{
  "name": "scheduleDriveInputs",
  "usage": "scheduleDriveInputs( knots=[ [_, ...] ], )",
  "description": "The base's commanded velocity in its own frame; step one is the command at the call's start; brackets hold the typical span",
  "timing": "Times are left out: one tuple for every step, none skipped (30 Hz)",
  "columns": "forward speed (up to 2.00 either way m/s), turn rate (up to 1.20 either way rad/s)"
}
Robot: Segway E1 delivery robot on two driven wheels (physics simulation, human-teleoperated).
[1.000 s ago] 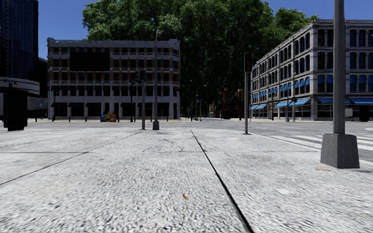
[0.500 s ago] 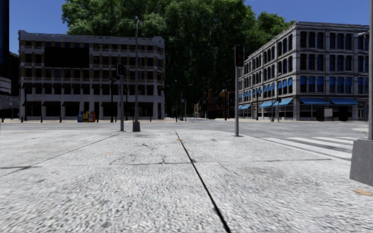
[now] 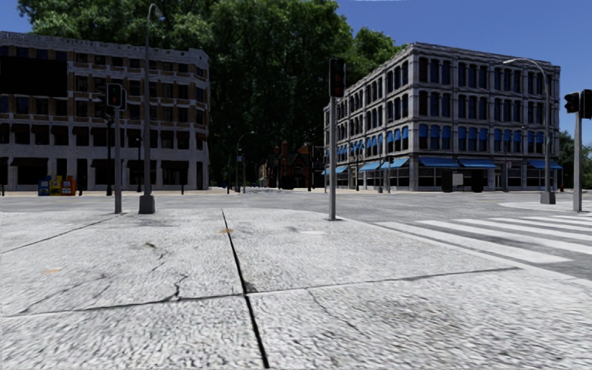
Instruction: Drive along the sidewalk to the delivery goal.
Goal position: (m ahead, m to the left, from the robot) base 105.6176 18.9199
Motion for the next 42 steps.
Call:
scheduleDriveInputs(
  knots=[
    [2.00, -0.44],
    [2.00, -0.44],
    [2.00, -0.44],
    [2.00, -0.44],
    [2.00, -0.44],
    [2.00, -0.44],
    [2.00, -0.44],
    [2.00, -0.44],
    [2.00, -0.44],
    [2.00, -0.44],
    [2.00, -0.44],
    [2.00, -0.44],
    [2.00, -0.44],
    [2.00, -0.44],
    [2.00, -0.44],
    [2.00, -0.44],
    [2.00, -0.44],
    [2.00, -0.44],
    [2.00, -0.44],
    [2.00, -0.44],
    [2.00, -0.44],
    [2.00, -0.44],
    [2.00, -0.44],
    [2.00, -0.44],
    [2.00, -0.44],
    [2.00, -0.44],
    [2.00, -0.45],
    [2.00, -0.45],
    [2.00, -0.45],
    [2.00, -0.47],
    [2.00, -0.49],
    [2.00, -0.50],
    [2.00, -0.50],
    [2.00, -0.50],
    [2.00, -0.50],
    [2.00, -0.50],
    [2.00, -0.50],
    [2.00, -0.50],
    [2.00, -0.50],
    [2.00, -0.50],
    [2.00, -0.50],
    [2.00, -0.50]
  ],
)
